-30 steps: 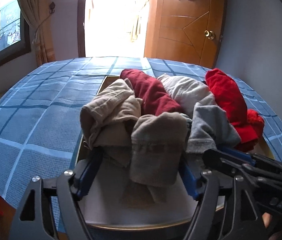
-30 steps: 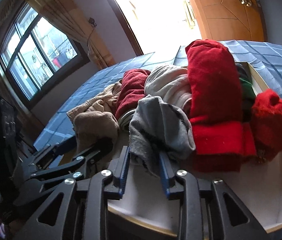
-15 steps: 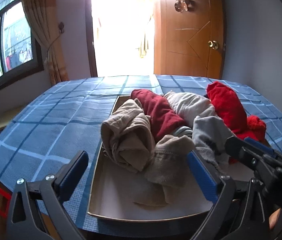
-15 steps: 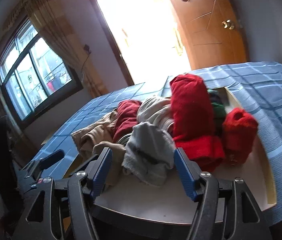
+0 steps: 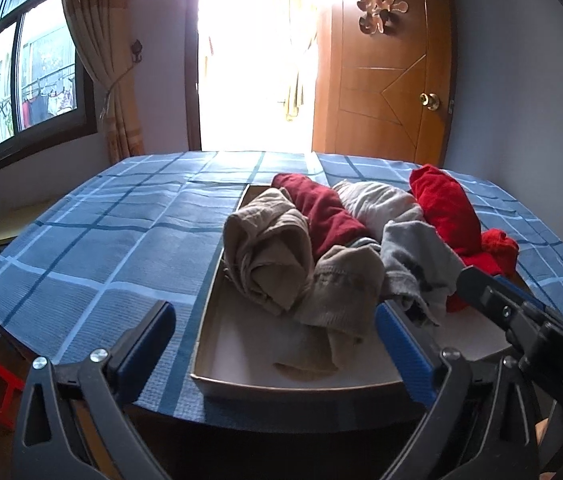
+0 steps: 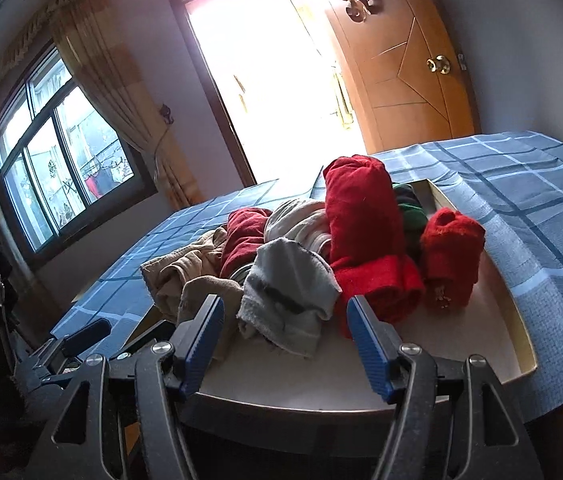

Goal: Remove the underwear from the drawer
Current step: 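Open both tools to release the socks and lift them away, then lower both open tools back into the drawer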

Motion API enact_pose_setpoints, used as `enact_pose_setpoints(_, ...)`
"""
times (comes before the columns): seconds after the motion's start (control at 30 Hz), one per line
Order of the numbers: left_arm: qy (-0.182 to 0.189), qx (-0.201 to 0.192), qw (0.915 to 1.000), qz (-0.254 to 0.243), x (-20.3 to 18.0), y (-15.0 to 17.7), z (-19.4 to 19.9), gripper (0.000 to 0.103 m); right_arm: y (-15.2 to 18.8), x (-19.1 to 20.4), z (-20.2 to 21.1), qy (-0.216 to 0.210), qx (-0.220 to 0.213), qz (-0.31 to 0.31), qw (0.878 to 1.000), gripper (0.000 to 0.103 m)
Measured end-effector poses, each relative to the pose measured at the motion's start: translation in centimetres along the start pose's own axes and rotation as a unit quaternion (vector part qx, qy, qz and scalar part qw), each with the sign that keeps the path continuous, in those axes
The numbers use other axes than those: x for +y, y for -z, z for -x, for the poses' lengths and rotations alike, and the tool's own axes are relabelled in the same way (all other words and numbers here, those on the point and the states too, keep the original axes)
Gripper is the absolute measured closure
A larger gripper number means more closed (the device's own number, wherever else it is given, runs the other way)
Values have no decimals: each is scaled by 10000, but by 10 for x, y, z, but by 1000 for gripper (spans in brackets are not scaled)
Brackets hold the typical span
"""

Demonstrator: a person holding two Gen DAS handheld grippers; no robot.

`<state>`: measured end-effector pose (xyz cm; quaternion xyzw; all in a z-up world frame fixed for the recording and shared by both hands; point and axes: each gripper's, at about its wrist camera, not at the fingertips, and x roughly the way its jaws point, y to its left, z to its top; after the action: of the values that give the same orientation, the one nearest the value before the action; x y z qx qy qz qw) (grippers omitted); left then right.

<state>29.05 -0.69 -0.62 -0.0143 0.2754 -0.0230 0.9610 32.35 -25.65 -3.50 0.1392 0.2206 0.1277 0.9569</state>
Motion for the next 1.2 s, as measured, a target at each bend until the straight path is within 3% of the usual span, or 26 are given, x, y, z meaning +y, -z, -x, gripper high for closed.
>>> enact_pose_setpoints(0.33, 62, -22, 9996, 263, 11, 5, 11, 2, 2, 1, 11, 52, -18, 7, 10000, 36)
enact_pose_setpoints(0.9, 87, 271, 9994, 179, 7, 32, 21, 2, 14, 0, 39, 75, -36, -8, 10000, 36)
enact_pose_setpoints(1.2, 92, 231, 9996, 147, 3, 38, 33, 2, 21, -2, 48, 76, -8, -11, 10000, 36)
